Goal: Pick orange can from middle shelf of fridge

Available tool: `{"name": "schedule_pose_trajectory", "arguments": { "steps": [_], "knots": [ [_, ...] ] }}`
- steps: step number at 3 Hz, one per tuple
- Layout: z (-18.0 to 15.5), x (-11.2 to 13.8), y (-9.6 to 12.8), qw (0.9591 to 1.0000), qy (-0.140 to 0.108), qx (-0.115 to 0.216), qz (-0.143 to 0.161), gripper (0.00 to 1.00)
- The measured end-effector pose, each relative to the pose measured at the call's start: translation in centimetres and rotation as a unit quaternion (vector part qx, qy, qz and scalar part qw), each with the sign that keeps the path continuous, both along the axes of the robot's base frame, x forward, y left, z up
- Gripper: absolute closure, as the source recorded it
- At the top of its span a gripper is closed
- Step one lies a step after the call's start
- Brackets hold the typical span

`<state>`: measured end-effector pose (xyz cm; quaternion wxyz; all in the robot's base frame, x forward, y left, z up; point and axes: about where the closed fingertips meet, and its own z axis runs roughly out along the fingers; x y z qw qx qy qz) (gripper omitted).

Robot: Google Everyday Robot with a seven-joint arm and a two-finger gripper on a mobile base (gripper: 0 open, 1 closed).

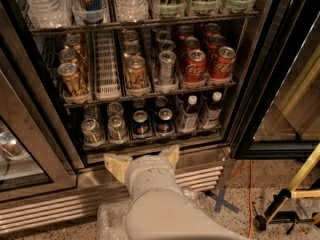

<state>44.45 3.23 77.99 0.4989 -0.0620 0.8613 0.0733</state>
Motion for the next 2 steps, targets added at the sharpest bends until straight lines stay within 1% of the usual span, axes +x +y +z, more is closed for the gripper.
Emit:
{"name": "schedule_pose_trajectory", "arguments": {
  "steps": [1, 2],
  "knots": [
    [0.1, 0.2, 0.1, 1.0000, 0.001, 0.001, -0.004, 0.00],
    [-0.3, 2.4, -0.2, 0.9999, 0.004, -0.004, -0.016, 0.00]
  ]
}}
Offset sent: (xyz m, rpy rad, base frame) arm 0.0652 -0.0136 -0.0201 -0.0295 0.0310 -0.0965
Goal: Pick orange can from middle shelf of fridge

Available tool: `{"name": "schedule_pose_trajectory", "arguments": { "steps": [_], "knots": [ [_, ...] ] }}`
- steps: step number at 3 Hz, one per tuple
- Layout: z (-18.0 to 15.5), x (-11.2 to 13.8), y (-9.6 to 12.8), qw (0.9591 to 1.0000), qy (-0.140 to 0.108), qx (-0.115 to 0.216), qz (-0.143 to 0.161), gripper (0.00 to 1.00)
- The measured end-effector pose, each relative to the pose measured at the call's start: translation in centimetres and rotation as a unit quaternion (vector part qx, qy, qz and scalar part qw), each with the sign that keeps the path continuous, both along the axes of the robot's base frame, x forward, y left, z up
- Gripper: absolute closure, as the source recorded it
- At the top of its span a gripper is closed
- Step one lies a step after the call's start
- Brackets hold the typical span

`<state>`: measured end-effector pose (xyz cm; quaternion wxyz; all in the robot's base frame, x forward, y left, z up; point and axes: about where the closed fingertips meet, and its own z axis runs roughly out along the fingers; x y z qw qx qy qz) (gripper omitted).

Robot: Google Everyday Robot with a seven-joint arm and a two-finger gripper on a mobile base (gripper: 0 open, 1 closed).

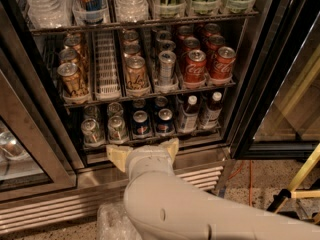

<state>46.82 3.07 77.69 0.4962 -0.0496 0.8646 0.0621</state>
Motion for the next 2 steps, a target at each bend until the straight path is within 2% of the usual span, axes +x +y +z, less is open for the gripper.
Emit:
{"name": "schedule_pose_trajectory", "arguments": {
  "steps": [1, 2],
  "knots": [
    [-1.35, 2.98, 0.08, 0.9996, 0.008, -0.019, -0.018, 0.00],
    [-1.38, 3.03, 0.11, 0.9996, 0.008, -0.019, -0.018, 0.00]
  ]
}}
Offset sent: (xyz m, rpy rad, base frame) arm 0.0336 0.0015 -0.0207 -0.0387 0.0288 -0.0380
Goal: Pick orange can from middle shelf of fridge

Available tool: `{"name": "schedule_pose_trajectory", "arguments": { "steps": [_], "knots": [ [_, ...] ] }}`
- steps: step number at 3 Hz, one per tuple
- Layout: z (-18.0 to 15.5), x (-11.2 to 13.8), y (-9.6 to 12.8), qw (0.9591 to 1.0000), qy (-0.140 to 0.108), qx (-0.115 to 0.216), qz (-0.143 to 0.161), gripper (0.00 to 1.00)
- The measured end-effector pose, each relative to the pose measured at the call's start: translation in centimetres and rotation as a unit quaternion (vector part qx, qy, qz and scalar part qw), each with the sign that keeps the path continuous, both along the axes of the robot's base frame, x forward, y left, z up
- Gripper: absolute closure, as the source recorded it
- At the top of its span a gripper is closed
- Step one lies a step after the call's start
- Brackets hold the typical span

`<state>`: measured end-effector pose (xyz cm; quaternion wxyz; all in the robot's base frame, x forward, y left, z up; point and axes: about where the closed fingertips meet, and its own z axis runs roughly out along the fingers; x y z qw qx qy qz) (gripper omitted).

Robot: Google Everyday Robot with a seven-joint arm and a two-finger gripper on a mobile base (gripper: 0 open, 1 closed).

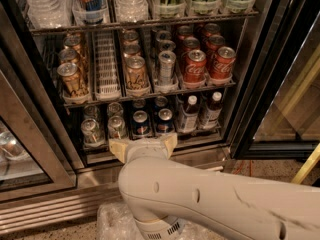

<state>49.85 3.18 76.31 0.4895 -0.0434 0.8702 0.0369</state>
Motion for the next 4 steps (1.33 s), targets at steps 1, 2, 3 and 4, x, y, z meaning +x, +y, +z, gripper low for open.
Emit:
{"name": "schedule_pose_trajectory", "arguments": {
  "steps": [1, 2, 3, 4],
  "knots": [
    [0.48, -0.06, 0.21, 0.9999, -0.017, 0.003, 0.003, 0.00],
    [0.78, -0.10, 0.35, 0.9996, -0.027, 0.005, 0.004, 0.00],
    [1.32, -0.25, 0.39, 0.9990, -0.044, 0.009, 0.004, 0.00],
    [1.40, -0.28, 0.40, 0.9988, -0.047, 0.009, 0.004, 0.00]
  ]
}}
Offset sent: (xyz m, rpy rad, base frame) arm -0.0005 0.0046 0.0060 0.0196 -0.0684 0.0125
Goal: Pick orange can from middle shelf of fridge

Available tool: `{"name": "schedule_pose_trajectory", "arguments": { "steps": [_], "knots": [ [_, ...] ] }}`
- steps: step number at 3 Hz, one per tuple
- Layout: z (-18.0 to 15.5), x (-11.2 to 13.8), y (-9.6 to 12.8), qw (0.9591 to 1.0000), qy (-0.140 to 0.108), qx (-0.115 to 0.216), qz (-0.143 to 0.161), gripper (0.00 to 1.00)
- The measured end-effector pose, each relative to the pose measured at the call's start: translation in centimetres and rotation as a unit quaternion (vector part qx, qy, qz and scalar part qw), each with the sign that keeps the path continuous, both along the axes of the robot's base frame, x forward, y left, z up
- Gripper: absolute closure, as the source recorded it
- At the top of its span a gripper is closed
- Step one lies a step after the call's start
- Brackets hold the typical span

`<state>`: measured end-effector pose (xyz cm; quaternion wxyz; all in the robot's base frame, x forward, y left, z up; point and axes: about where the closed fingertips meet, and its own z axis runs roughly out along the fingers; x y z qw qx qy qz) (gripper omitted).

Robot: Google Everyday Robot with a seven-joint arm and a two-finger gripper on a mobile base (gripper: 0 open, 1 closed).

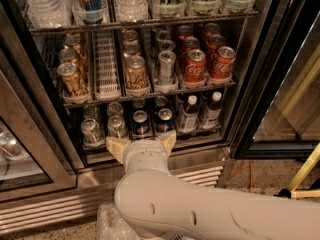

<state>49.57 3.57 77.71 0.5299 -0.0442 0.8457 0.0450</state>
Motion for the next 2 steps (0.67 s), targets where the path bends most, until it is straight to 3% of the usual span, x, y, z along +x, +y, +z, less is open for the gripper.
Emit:
{"name": "schedule_pose_trajectory", "arguments": {
  "steps": [1, 2],
  "knots": [
    [0.9, -0.3, -0.2, 0.9995, -0.029, 0.008, -0.010, 0.00],
    [2.7, -1.1, -0.5, 0.9953, -0.089, 0.023, -0.029, 0.00]
  ]
}}
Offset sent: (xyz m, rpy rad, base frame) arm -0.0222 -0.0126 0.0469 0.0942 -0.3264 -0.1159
